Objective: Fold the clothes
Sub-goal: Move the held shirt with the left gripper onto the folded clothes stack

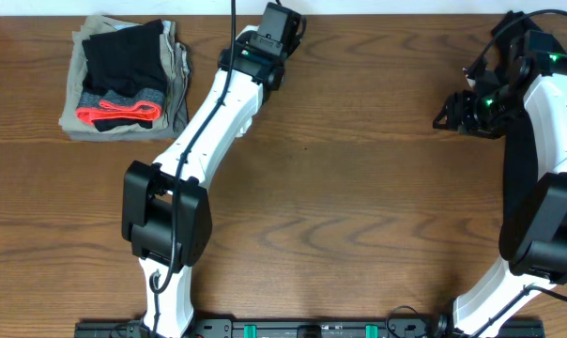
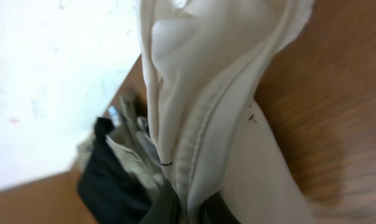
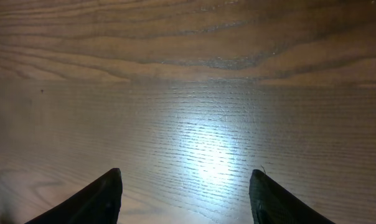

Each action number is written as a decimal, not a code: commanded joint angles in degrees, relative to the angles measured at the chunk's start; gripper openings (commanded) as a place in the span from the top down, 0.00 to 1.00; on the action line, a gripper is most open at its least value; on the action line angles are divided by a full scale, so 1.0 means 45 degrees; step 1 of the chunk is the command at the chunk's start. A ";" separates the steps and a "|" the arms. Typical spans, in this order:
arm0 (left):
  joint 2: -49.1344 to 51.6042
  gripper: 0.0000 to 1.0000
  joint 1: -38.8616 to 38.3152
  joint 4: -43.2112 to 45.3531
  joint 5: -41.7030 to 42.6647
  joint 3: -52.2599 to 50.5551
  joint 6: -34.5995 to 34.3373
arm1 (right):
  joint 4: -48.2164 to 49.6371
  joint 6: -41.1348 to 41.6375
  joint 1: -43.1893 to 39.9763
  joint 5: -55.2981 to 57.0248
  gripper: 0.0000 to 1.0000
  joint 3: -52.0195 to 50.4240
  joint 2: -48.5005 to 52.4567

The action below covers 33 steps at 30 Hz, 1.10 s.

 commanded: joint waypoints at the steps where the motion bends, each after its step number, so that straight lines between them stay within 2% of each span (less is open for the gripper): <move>1: -0.0393 0.94 0.0393 0.0155 -0.0131 0.0272 0.4002 | 0.0049 -0.0170 0.0019 -0.0112 0.36 -0.0073 -0.0078; 5: -0.0597 0.94 0.0928 0.1015 -0.0136 0.0272 0.6771 | 0.0049 -0.0170 0.0019 -0.0107 0.36 -0.0073 -0.0078; 11: -0.0845 0.94 0.1666 0.2958 -0.0131 0.0272 0.8548 | 0.0044 -0.0068 0.0019 -0.0155 0.36 -0.0073 -0.0078; 17: -0.0918 0.94 0.2516 0.4585 -0.0223 0.0272 1.1084 | 0.0044 -0.0029 0.0107 -0.0340 0.37 -0.0073 -0.0078; 23: -0.0933 0.94 0.3764 0.7082 0.0019 0.0272 1.3624 | 0.0097 0.0141 0.0253 -0.0340 0.35 -0.0073 -0.0078; 26: -0.0933 0.94 0.4619 0.7932 0.0918 0.0272 1.4149 | 0.0073 0.0170 0.0306 -0.0350 0.35 -0.0073 -0.0078; 33: -0.0923 0.94 0.6800 0.7893 0.3764 0.0267 1.4280 | -0.0015 0.0170 0.0491 -0.0345 0.35 -0.0073 -0.0078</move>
